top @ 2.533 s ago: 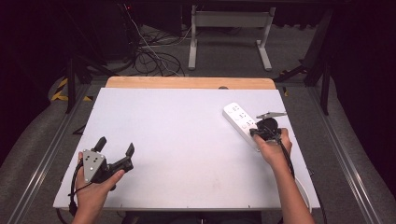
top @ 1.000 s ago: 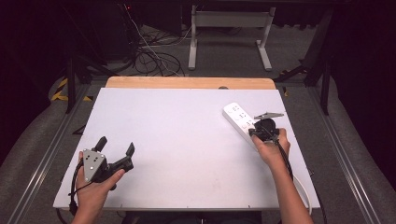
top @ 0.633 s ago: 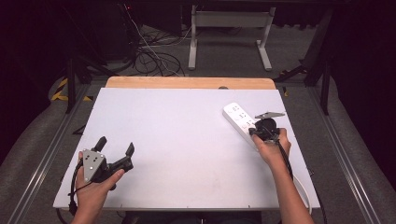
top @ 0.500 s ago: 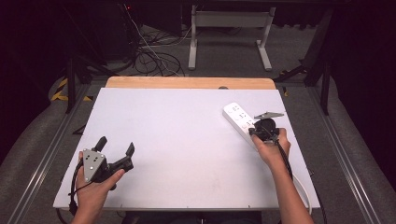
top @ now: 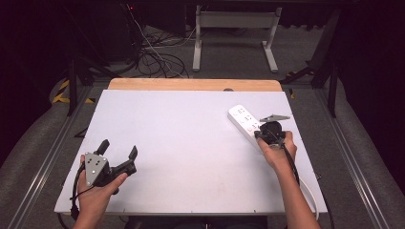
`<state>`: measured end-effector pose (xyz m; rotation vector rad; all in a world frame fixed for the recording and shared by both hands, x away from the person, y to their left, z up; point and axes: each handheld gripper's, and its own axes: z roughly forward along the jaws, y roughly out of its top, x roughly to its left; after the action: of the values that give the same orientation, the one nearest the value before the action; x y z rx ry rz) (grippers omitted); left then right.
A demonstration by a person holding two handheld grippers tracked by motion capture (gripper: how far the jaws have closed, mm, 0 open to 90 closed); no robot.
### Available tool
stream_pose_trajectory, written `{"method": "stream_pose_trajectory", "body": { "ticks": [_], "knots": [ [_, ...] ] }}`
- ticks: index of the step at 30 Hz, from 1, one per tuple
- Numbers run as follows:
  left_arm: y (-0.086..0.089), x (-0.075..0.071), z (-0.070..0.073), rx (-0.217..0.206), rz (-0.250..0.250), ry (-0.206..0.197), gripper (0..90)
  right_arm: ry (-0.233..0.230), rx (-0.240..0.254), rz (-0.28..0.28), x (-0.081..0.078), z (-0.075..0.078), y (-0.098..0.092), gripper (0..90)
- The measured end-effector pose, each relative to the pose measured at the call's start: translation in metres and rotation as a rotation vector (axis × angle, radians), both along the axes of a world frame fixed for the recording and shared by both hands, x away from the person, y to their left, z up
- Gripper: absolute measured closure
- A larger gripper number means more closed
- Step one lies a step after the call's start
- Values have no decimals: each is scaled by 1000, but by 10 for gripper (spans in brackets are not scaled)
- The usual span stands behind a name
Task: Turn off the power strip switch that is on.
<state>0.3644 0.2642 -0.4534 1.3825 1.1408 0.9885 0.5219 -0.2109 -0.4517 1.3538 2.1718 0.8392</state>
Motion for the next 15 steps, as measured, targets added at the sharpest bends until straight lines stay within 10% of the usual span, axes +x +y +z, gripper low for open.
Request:
{"method": "stream_pose_trajectory", "body": {
  "ticks": [15],
  "knots": [
    [0, 1, 0, -4, -2, 3, 72, -55, -31, 14, -5, 1, 0, 900]
  ]
}}
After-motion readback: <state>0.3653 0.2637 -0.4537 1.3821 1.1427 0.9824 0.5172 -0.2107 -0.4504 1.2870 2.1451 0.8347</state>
